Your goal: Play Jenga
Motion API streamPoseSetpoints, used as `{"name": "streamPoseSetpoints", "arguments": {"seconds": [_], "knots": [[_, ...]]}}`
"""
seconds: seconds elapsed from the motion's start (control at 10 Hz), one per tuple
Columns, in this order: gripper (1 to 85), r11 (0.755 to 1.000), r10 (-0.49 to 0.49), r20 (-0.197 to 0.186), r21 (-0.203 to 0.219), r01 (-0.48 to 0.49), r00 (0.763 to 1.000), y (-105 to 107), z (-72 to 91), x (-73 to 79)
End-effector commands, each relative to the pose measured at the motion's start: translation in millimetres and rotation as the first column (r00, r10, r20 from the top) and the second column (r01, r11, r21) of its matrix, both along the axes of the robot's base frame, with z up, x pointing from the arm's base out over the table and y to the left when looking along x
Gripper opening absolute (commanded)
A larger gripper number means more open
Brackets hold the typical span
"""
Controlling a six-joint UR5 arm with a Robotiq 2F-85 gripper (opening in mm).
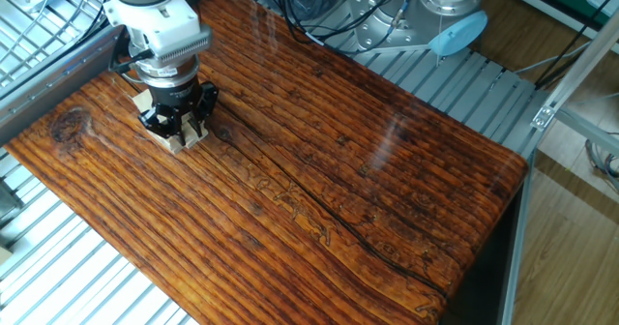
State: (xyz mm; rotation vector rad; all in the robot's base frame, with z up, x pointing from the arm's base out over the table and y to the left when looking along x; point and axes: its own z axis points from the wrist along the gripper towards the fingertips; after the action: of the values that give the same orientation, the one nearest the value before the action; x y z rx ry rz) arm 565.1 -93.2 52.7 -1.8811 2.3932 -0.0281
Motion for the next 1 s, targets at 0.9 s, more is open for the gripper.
{"name": "streamPoseSetpoints", "arguments": {"seconds": [0.9], "knots": [[28.7,1.000,-0.016,0.001,0.025,0.016,1.000,6.8,1.6,0.7]]}}
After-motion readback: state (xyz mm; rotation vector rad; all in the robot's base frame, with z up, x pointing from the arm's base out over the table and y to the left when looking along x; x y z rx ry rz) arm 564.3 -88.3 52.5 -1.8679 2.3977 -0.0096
